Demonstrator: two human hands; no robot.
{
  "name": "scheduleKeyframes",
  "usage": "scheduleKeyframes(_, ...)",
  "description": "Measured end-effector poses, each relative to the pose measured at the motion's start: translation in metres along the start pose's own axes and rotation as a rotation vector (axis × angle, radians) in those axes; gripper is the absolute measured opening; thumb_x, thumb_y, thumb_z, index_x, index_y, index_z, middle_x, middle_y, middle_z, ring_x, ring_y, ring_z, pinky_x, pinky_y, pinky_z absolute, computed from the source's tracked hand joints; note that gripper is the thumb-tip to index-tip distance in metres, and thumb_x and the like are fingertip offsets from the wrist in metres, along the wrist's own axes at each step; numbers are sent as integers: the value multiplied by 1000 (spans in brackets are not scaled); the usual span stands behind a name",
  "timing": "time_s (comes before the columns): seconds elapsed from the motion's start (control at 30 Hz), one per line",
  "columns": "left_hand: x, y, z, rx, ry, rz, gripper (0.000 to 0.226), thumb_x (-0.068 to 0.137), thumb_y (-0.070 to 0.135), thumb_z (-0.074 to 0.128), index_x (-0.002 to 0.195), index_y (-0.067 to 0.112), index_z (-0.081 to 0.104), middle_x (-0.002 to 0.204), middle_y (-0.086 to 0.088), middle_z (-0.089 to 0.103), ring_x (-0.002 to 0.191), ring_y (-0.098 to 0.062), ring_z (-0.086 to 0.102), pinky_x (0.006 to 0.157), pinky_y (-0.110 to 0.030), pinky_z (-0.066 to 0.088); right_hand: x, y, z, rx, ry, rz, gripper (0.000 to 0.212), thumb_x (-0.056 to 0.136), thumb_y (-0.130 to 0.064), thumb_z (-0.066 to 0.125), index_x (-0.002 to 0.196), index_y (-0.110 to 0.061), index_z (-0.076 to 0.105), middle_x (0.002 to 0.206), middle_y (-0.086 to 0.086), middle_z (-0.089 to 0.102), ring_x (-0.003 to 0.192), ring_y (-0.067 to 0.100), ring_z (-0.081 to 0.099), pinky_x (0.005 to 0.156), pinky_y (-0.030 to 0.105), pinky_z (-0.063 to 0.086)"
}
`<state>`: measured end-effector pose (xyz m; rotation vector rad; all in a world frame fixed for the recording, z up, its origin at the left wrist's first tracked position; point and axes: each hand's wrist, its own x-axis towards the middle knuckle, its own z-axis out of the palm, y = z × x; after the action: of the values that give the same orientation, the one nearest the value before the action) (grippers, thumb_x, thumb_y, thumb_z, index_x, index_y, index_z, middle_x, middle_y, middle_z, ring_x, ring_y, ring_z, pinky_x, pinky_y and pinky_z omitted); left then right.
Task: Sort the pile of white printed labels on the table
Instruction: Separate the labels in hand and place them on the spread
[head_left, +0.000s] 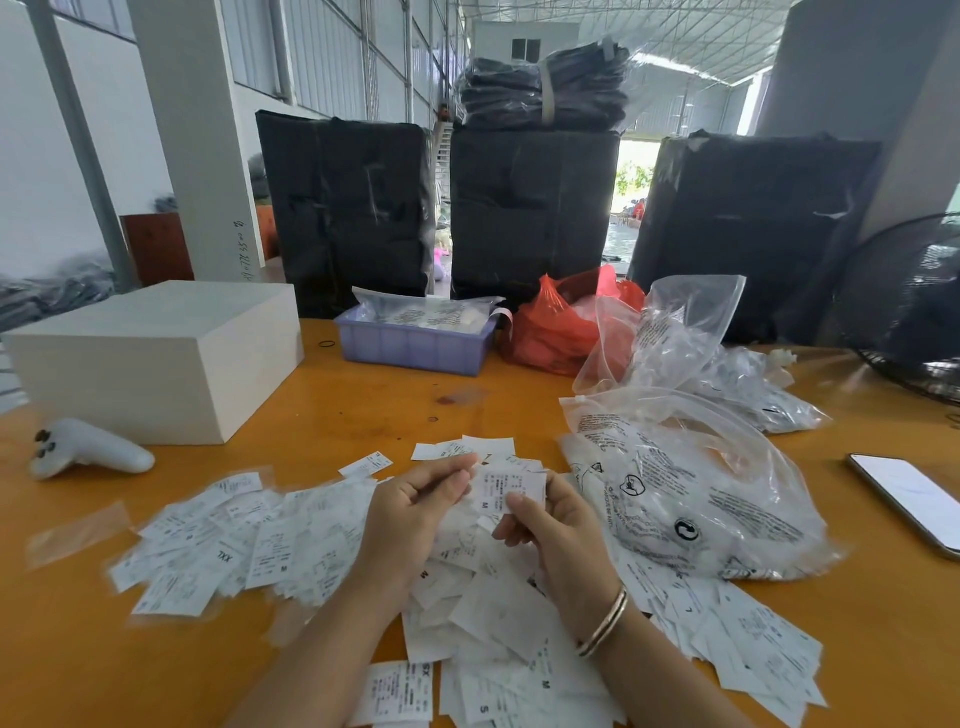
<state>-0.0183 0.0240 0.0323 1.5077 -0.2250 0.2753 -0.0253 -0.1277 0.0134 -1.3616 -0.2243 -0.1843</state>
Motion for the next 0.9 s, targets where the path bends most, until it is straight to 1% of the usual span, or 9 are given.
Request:
scheduleKeyframes(0.1, 1, -2, 0, -3, -3, -14, 30, 86, 19, 68, 85, 49, 74, 95, 17, 74, 89, -1, 69, 71, -13, 53, -1, 2, -1, -50, -44, 4, 7, 90, -6, 58, 95, -9, 61, 63, 6, 67, 60, 16, 61, 58, 24, 47)
scheduleKeyframes(0.2, 2, -3, 0, 2, -13, -28, 26, 85, 20, 69, 88, 45, 75, 96, 16, 74, 90, -3, 69, 78, -23, 55, -1, 3, -1, -66, -57, 3, 8, 90, -5, 58, 92, -12, 61, 62, 5, 66, 59, 14, 62, 55, 21, 47)
scheduleKeyframes(0.23, 2, -3, 0, 8, -21, -26, 26, 84, 20, 69, 88, 45, 75, 96, 17, 73, 91, -2, 68, 78, -22, 55, -1, 4, -1, -72, -54, 1, 8, 90, -5, 58, 91, -12, 61, 62, 5, 66, 59, 14, 62, 54, 21, 46)
scheduleKeyframes(0.37, 2, -5, -1, 61, -69, -12, 26, 84, 18, 71, 93, 42, 73, 94, 20, 72, 91, 5, 65, 72, -5, 49, 0, 3, -1, -75, -27, -15, 7, 90, -4, 57, 94, -8, 61, 61, 6, 65, 57, 13, 61, 55, 21, 46)
scheduleKeyframes(0.47, 2, -6, -1, 110, -89, -12, 26, 85, 17, 70, 98, 40, 69, 92, 24, 69, 91, 8, 63, 67, -1, 45, -1, 2, -1, -81, -30, -23, 7, 90, -3, 56, 96, -5, 60, 61, 6, 65, 57, 13, 61, 55, 21, 47)
scheduleKeyframes(0.57, 3, -6, -3, 83, -68, -28, 25, 84, 18, 71, 97, 39, 70, 90, 21, 70, 90, 7, 64, 67, -2, 46, -2, 1, 0, -99, -50, -6, 9, 90, -1, 55, 87, -8, 59, 56, 2, 61, 53, 12, 57, 54, 23, 46)
scheduleKeyframes(0.73, 3, -7, -3, 62, -66, -37, 25, 83, 20, 72, 99, 38, 69, 91, 17, 71, 87, 2, 66, 68, -4, 47, -3, 0, 1, -65, -52, 68, 30, 89, 3, 52, 75, -20, 64, 50, 0, 50, 43, 10, 45, 42, 19, 35)
scheduleKeyframes(0.8, 2, -7, -2, 65, -97, -43, 28, 83, 18, 72, 101, 38, 67, 92, 18, 70, 87, 0, 66, 67, -5, 47, -3, -1, 1, -63, -63, 79, 28, 90, 2, 52, 78, -20, 66, 50, 0, 50, 44, 10, 43, 41, 19, 34)
scheduleKeyframes(0.9, 2, -7, -1, 98, -123, -83, 31, 82, 20, 74, 102, 43, 66, 90, 17, 68, 87, 1, 65, 65, -8, 49, -2, -1, -1, -78, -67, 70, 16, 91, -1, 52, 94, -13, 63, 51, -1, 49, 47, 12, 42, 43, 22, 32)
